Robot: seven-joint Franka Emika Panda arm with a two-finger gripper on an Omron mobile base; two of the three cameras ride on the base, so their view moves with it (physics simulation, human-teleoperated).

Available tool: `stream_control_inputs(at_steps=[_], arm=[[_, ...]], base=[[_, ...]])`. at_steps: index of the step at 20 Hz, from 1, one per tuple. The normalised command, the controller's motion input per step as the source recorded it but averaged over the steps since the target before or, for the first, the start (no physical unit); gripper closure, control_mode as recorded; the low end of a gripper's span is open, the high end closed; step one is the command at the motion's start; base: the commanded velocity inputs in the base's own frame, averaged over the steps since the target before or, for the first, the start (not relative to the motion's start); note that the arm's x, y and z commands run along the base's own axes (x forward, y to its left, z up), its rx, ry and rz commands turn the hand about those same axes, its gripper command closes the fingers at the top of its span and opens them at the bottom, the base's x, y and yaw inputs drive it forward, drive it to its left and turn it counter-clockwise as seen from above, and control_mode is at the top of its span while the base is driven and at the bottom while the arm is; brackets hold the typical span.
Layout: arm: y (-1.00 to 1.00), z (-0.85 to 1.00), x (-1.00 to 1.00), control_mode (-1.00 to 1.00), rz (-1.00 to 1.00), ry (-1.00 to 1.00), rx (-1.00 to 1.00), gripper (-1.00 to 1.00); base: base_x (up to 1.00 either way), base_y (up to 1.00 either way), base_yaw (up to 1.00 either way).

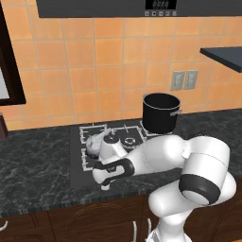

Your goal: Pick the kettle from the counter and place it on a stove burner. Then turn the burner on.

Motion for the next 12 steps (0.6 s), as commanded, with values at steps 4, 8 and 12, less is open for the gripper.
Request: stream_control_inputs(at_steps=[4, 8, 12], arm=[[0.00, 0.00, -0.09, -1.00, 0.57, -0.12, -0.05, 1.00], [0.00, 0.00, -0.07, -1.00, 0.58, -0.09, -0.06, 1.00], [0.01, 0.00, -0.02, -1.00, 0.60, -0.08, -0.07, 1.00]], base=[[0.00, 0.00, 0.00], [0.00, 0.00, 0.00], [0.00, 0.00, 0.00]])
